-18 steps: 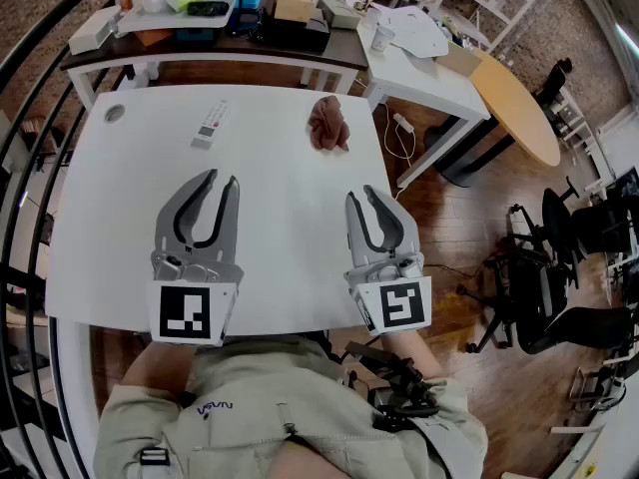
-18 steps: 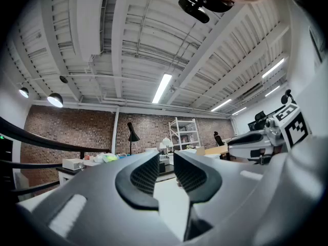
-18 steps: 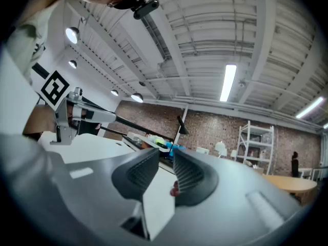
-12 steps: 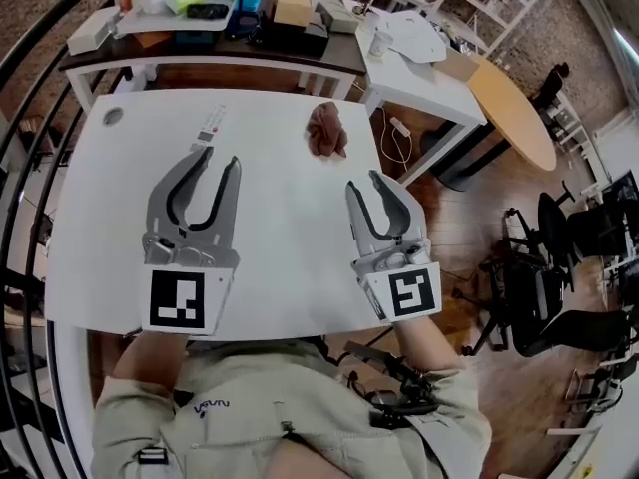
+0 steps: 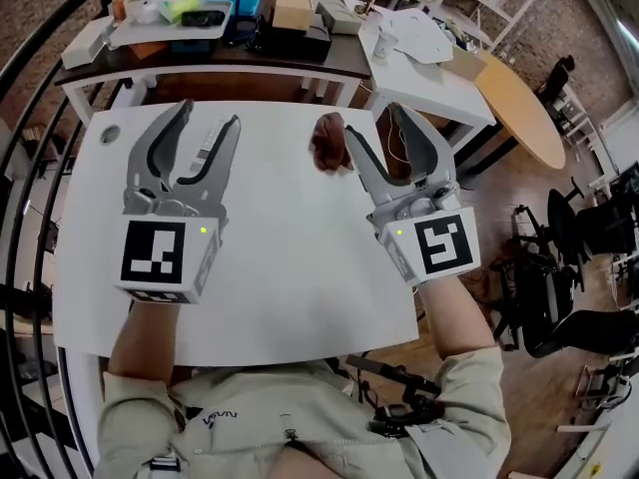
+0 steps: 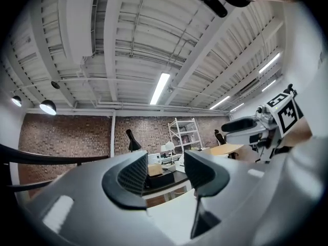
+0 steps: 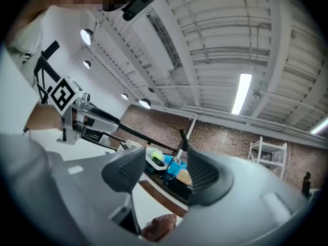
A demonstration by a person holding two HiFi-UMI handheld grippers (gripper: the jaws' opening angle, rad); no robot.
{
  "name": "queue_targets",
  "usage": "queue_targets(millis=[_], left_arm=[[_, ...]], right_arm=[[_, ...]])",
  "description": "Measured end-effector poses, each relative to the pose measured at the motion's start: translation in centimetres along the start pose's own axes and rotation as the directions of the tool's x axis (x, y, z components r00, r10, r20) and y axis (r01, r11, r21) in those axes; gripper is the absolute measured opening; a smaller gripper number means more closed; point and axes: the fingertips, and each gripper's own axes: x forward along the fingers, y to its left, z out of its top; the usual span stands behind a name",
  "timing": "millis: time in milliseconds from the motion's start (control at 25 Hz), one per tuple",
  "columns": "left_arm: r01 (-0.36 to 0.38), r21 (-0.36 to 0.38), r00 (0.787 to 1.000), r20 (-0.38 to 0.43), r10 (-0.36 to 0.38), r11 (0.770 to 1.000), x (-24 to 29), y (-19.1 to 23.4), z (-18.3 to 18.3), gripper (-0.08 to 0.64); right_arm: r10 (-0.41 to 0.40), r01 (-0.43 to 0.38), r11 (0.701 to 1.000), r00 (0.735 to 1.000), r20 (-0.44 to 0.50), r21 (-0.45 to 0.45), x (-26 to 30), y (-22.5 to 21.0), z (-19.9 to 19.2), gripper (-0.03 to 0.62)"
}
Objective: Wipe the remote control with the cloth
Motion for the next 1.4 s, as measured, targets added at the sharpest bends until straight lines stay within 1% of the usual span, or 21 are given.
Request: queue_targets(millis=[80,160,280,360,440,560,680,840,1000,1080,1160,1200,1280,1400], left_arm=[[-0.005,-0.018,1.000,-0.020,0.005,1.000,1.6,1.3,-0.6,0.218],[-0.014,-0.042,0.999,-0.045,0.012,0.999,3.2,2.6,-1.3,0.249],[-0.028,-0.069,0.995,-0.098,0.021,0.997,5.4,4.2,-2.8,0.283],[-0.030,-0.081,0.992,-0.128,0.019,0.996,6.9,4.9,-4.0,0.296],[-0.023,-0.098,0.986,-0.164,0.007,0.995,8.4,5.2,-5.5,0.305],[-0.015,-0.131,0.970,-0.242,-0.017,0.991,10.2,5.4,-9.1,0.321],[-0.024,-0.168,0.942,-0.335,-0.034,0.986,10.9,5.5,-13.8,0.352],[-0.036,-0.181,0.893,-0.447,-0.049,0.983,11.0,5.4,-19.4,0.382],[-0.043,-0.187,0.855,-0.515,-0.061,0.981,11.0,5.6,-22.7,0.394],[-0.036,-0.183,0.834,-0.548,-0.072,0.982,10.9,5.6,-24.1,0.401],[-0.026,-0.176,0.807,-0.585,-0.084,0.984,10.6,5.5,-25.4,0.407],[-0.024,-0.173,0.793,-0.603,-0.087,0.985,10.4,5.4,-26.1,0.408],[-0.029,-0.172,0.764,-0.639,-0.090,0.985,10.0,5.5,-27.5,0.408],[-0.039,-0.185,0.720,-0.687,-0.101,0.982,9.4,5.7,-29.3,0.408]], right_arm=[[-0.027,0.027,0.998,1.000,0.000,0.048,1.8,-1.6,-0.4,0.256],[-0.061,0.062,0.993,0.998,-0.018,0.097,3.3,-3.4,-1.5,0.268],[-0.109,0.119,0.981,0.991,-0.072,0.150,5.1,-6.1,-4.2,0.284],[-0.128,0.147,0.976,0.984,-0.121,0.163,6.1,-7.4,-6.4,0.284],[-0.128,0.160,0.971,0.975,-0.183,0.175,7.0,-8.0,-9.0,0.284],[-0.091,0.150,0.968,0.958,-0.273,0.203,8.0,-7.6,-13.0,0.284],[-0.041,0.132,0.964,0.931,-0.362,0.229,8.8,-6.4,-17.0,0.300],[0.021,0.122,0.953,0.888,-0.460,0.278,9.7,-4.6,-21.7,0.319],[0.072,0.086,0.961,0.839,-0.539,0.263,10.4,-2.7,-25.0,0.319],[0.100,0.070,0.958,0.824,-0.557,0.277,10.6,-1.8,-26.1,0.319],[0.128,0.058,0.953,0.813,-0.568,0.298,10.7,-1.2,-26.9,0.319],[0.141,0.050,0.952,0.803,-0.579,0.301,10.8,-0.9,-27.4,0.319],[0.173,0.025,0.953,0.773,-0.611,0.303,10.8,-0.3,-28.3,0.337],[0.236,-0.013,0.945,0.720,-0.652,0.327,10.6,0.9,-29.7,0.337]])
